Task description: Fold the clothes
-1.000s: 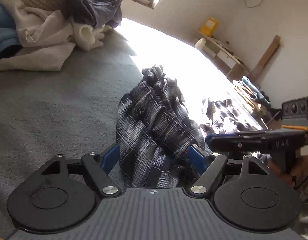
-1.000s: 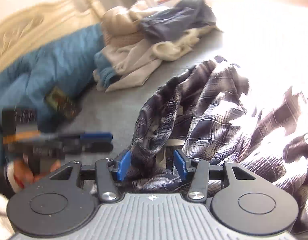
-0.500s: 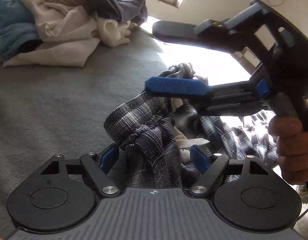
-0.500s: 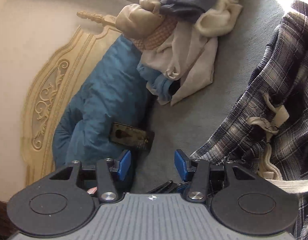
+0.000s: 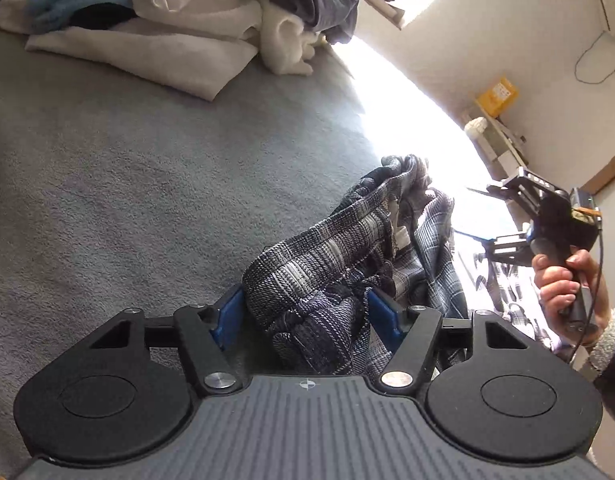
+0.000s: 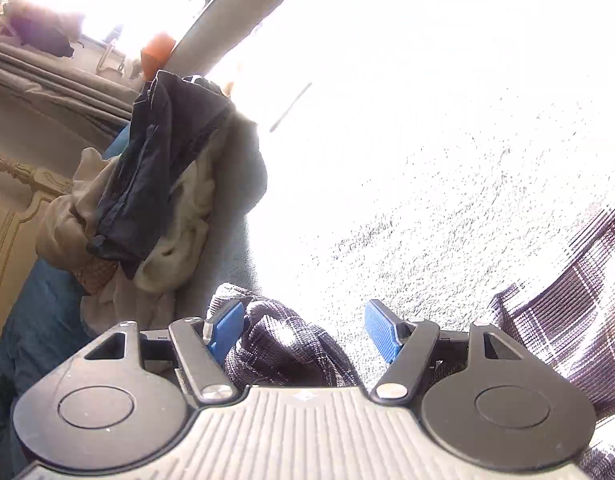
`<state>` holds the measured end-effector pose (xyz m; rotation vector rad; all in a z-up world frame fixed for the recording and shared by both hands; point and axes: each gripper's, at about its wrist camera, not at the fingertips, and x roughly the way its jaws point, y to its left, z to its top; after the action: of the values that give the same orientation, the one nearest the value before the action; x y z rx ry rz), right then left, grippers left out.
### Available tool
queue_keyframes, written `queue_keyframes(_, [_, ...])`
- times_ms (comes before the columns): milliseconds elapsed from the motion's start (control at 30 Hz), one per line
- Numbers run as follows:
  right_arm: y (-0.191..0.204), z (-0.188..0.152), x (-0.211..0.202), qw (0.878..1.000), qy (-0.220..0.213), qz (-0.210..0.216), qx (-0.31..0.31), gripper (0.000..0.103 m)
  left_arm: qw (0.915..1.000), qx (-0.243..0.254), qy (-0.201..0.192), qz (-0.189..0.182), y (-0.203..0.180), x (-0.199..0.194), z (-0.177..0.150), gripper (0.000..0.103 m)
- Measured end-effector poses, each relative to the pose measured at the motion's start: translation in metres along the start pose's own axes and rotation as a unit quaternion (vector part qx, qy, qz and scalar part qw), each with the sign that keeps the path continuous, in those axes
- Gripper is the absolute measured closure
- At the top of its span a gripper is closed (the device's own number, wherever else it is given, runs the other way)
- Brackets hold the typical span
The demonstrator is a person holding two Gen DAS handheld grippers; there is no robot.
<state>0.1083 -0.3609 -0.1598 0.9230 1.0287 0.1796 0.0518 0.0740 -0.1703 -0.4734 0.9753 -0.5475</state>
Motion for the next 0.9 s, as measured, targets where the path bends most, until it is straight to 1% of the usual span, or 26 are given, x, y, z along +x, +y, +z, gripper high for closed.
queue_keyframes(67, [-0.010, 0.000, 0.021, 0.998, 0.045, 0.021, 0.025, 0.033, 0.9999, -0.013, 0.007, -0.007, 0.002, 0.001, 0.000, 0.044])
queue_keyframes(100, [-0.006, -0.004, 0.027, 0.998, 0.054, 0.019, 0.011, 0.033, 0.9997, -0.020, 0.011, -0.010, 0.003, 0.001, 0.000, 0.044])
queue_keyframes(167, [0.011, -0.014, 0.033, 0.997, 0.060, 0.002, -0.047, 0.034, 0.9997, -0.021, 0.013, -0.006, 0.004, 0.002, -0.001, 0.048])
queue_keyframes(200, [0.018, -0.020, 0.035, 0.995, 0.063, -0.013, -0.074, 0.040, 0.9997, -0.018, 0.014, -0.003, 0.002, 0.003, -0.002, 0.049])
queue_keyframes(233, [0.025, -0.025, 0.037, 0.992, 0.067, -0.031, -0.101, 0.058, 0.9998, -0.014, 0.015, 0.001, 0.000, 0.005, -0.002, 0.056])
queue_keyframes(267, [0.029, -0.030, 0.037, 0.989, 0.072, -0.049, -0.118, 0.071, 0.9998, -0.012, 0.015, 0.001, -0.002, 0.008, -0.002, 0.064])
queue_keyframes(300, [0.033, -0.033, 0.036, 0.986, 0.076, -0.066, -0.130, 0.091, 0.9998, -0.011, 0.016, -0.001, -0.004, 0.010, -0.002, 0.069])
queue_keyframes(333, [0.039, -0.036, 0.028, 0.982, 0.068, -0.094, -0.152, 0.093, 0.9996, -0.018, 0.018, -0.012, -0.006, 0.012, -0.002, 0.078])
queue_keyframes(367, [0.049, -0.037, 0.016, 0.975, 0.049, -0.119, -0.179, 0.094, 0.9990, -0.029, 0.019, -0.028, -0.008, 0.015, -0.001, 0.086])
queue_keyframes(400, [0.060, -0.037, 0.003, 0.968, 0.027, -0.139, -0.208, 0.097, 0.9982, -0.035, 0.018, -0.046, -0.012, 0.017, 0.000, 0.088])
queue_keyframes(467, [0.092, -0.028, -0.035, 0.950, -0.031, -0.171, -0.261, 0.100, 0.9961, -0.029, 0.006, -0.083, -0.029, 0.021, 0.008, 0.091])
queue_keyframes(533, [0.127, -0.019, -0.076, 0.924, -0.093, -0.202, -0.310, 0.100, 0.9902, -0.024, -0.014, -0.137, -0.053, 0.024, 0.019, 0.093])
queue_keyframes(567, [0.149, -0.015, -0.098, 0.906, -0.127, -0.219, -0.339, 0.100, 0.9849, -0.023, -0.023, -0.170, -0.066, 0.025, 0.025, 0.093])
queue_keyframes(600, [0.170, -0.013, -0.120, 0.883, -0.162, -0.238, -0.370, 0.100, 0.9781, -0.024, -0.031, -0.205, -0.080, 0.025, 0.031, 0.093])
queue_keyframes(633, [0.191, -0.013, -0.142, 0.857, -0.195, -0.258, -0.401, 0.100, 0.9706, -0.020, -0.039, -0.237, -0.095, 0.024, 0.036, 0.094])
queue_keyframes(700, [0.229, -0.018, -0.177, 0.800, -0.250, -0.286, -0.465, 0.100, 0.9542, -0.006, -0.056, -0.294, -0.123, 0.019, 0.042, 0.094])
queue_keyframes(733, [0.243, -0.022, -0.188, 0.775, -0.268, -0.295, -0.490, 0.100, 0.9467, 0.000, -0.067, -0.315, -0.132, 0.014, 0.042, 0.094])
queue_keyframes(767, [0.253, -0.025, -0.189, 0.759, -0.276, -0.298, -0.509, 0.100, 0.9404, 0.003, -0.078, -0.331, -0.137, 0.009, 0.042, 0.094])
queue_keyframes(800, [0.261, -0.027, -0.187, 0.745, -0.281, -0.299, -0.525, 0.100, 0.9359, 0.004, -0.090, -0.340, -0.137, 0.003, 0.040, 0.094])
queue_keyframes(833, [0.269, -0.029, -0.184, 0.732, -0.286, -0.300, -0.542, 0.100, 0.9345, 0.005, -0.103, -0.341, -0.133, -0.004, 0.038, 0.094])
queue_keyframes(867, [0.273, -0.032, -0.176, 0.724, -0.285, -0.296, -0.555, 0.100, 0.9366, 0.006, -0.114, -0.331, -0.126, -0.012, 0.035, 0.094])
queue_keyframes(900, [0.275, -0.034, -0.164, 0.719, -0.280, -0.289, -0.566, 0.100, 0.9411, 0.005, -0.123, -0.315, -0.114, -0.022, 0.031, 0.094])
